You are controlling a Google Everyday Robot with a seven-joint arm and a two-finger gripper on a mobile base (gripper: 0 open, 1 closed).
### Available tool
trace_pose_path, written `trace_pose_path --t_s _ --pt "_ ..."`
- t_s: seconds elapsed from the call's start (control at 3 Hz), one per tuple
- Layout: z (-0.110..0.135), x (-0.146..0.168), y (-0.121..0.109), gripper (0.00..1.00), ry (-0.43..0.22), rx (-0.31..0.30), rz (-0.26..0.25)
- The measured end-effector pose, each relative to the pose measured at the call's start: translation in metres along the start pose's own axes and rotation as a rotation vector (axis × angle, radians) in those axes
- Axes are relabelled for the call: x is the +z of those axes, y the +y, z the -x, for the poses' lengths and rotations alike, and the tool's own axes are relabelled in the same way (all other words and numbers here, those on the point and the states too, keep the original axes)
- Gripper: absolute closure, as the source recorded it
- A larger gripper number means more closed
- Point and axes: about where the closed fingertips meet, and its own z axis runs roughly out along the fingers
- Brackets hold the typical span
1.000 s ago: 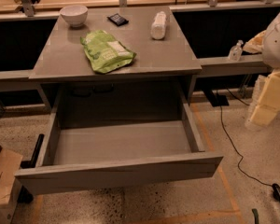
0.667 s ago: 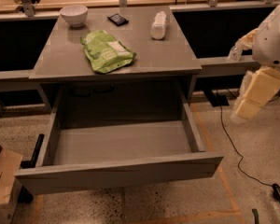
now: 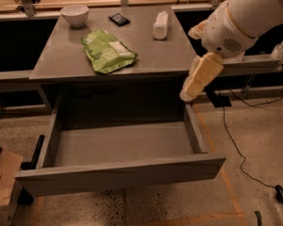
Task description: Place green rice chip bag into top drawer
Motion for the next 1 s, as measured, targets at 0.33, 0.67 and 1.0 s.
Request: trace_pose_path --t_s 0.33,0.67,1.0 --pt "0.002 0.002 0.0 0.0 -0.007 0.002 0.004" --pt "0.002 0.002 0.0 0.0 -0.007 0.002 0.004" --pt "0.022 0.03 -0.019 0.0 -0.083 0.014 -0.014"
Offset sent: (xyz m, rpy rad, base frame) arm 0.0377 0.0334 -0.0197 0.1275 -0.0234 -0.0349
